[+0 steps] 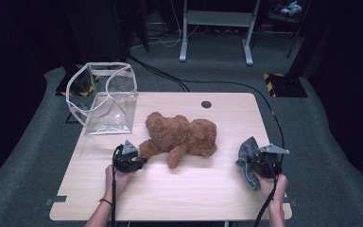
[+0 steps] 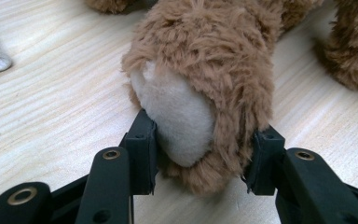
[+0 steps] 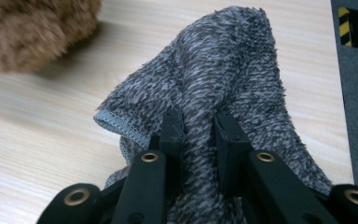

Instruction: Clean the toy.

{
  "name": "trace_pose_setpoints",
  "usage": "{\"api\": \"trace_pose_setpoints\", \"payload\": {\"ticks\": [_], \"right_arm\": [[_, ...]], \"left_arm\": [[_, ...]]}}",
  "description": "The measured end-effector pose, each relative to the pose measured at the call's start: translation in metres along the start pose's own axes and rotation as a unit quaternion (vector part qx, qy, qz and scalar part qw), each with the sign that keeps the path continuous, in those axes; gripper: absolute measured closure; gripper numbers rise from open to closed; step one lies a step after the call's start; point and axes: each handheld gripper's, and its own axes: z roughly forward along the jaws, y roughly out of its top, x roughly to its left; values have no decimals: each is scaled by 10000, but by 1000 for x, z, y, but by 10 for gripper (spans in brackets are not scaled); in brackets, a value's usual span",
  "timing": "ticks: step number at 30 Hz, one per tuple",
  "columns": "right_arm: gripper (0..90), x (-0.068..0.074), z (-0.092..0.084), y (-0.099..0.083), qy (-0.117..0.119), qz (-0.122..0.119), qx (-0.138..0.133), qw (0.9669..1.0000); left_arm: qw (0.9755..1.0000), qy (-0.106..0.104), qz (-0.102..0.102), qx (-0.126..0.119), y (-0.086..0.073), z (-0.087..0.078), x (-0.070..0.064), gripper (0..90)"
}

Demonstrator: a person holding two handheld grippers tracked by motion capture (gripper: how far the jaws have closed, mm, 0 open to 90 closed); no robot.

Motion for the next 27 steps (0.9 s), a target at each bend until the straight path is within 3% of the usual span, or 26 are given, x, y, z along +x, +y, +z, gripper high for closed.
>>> {"api": "trace_pose_setpoints", "payload": {"ticks": [11,27], "right_arm": [[758,17,-7,19,238,-194,-177,9994],[758,47,-10,49,619,-492,-466,9958]], "left_arm": [[10000,25,6,-9,0,0,0,539],[10000,58,11,-11,0,0,0,548]]}}
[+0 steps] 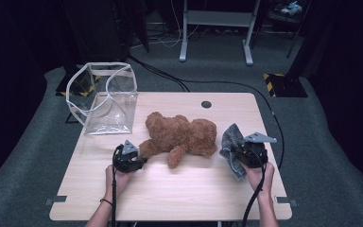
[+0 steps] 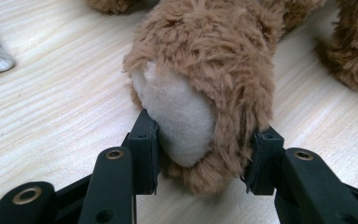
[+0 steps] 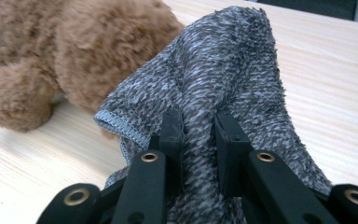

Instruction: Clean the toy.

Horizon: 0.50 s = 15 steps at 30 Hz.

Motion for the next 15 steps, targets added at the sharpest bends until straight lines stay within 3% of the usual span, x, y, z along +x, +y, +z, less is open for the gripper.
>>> {"api": "trace_pose_setpoints", "payload": {"ticks": [4,15], "right_arm": [[758,8,2,10,119,-48,-79,9999],[752,41,12,43,481,-502,-275,9972]], "left_arm": [[10000,-1,5,6,0,0,0,547],[10000,-5,12,7,0,0,0,547]]}}
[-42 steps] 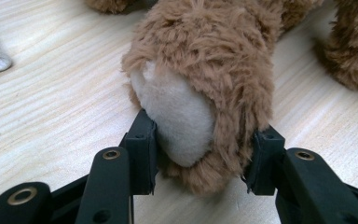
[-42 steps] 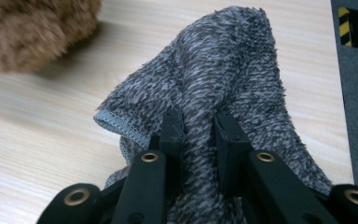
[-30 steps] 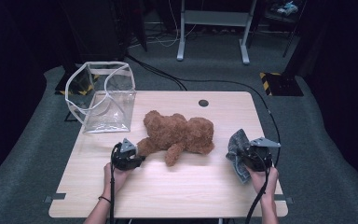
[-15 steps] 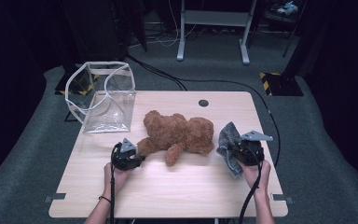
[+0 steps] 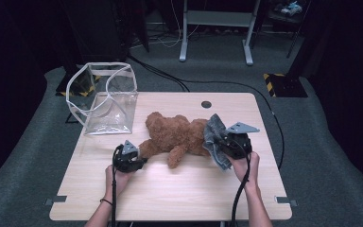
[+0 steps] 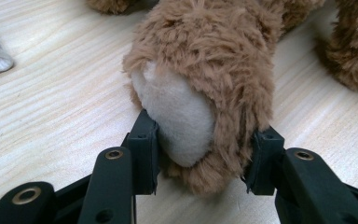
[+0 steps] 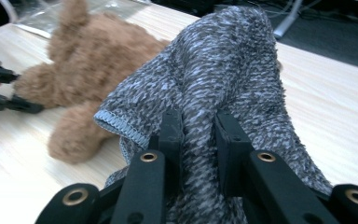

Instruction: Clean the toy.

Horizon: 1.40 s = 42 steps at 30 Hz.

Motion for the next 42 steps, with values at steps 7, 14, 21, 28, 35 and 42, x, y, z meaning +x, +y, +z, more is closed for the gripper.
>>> {"api": "trace_pose_setpoints", "payload": {"ticks": [7,14,21,28,35,42], "right_arm": [[751,25,17,24,247,-316,40,9992],[751,47,50,40,465,-584,194,9970],[752,48,82,41,256,-583,567,9964],[756,34,79,27,105,-343,677,9971],[755,26,59,37,-141,-198,583,9980],[751,45,79,68,335,-439,371,9978]], "left_arm": [[10000,-2,37,5,1,1,0,550],[10000,-11,41,8,1,1,1,560],[10000,13,-86,-24,1,1,1,622],[9999,22,-113,-26,1,1,1,647],[10000,21,-82,-32,1,1,1,650],[10000,6,-77,-6,1,1,1,650]]}}
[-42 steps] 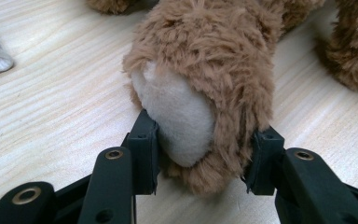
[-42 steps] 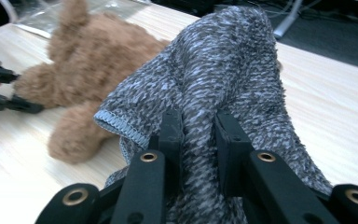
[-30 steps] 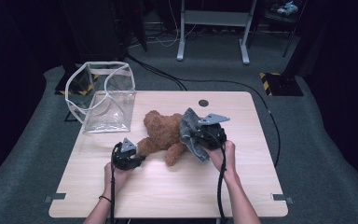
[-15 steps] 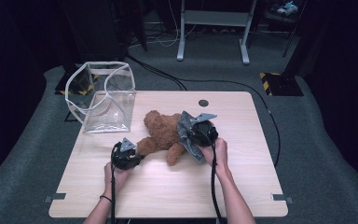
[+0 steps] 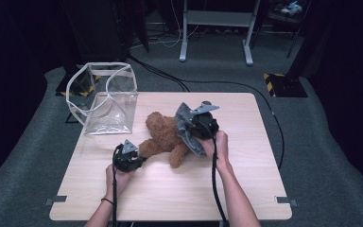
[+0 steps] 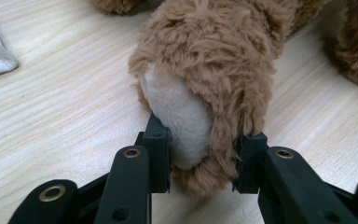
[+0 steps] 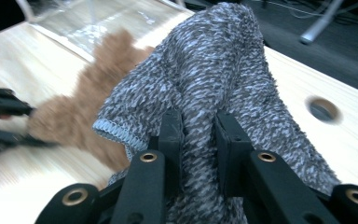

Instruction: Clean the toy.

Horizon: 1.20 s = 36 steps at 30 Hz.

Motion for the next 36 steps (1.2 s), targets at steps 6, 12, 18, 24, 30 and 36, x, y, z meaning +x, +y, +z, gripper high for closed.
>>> {"api": "trace_pose_setpoints", "payload": {"ticks": [6,12,18,24,30,36], "right_arm": [[750,26,31,24,364,-372,21,9986],[765,32,56,20,84,-550,469,9973],[769,21,48,7,-198,-560,508,9969],[769,-5,31,-12,-452,-275,539,9971],[771,-27,14,-30,-599,104,510,9968],[771,-46,4,-40,-724,403,419,9957]], "left_arm": [[10000,16,53,8,0,0,1,650],[10000,37,-8,-16,0,0,1,674],[10000,46,-16,-19,0,0,1,677],[10000,42,2,-18,0,0,1,676],[10000,11,23,-26,0,0,0,677],[10000,4,2,-30,0,0,0,677]]}}
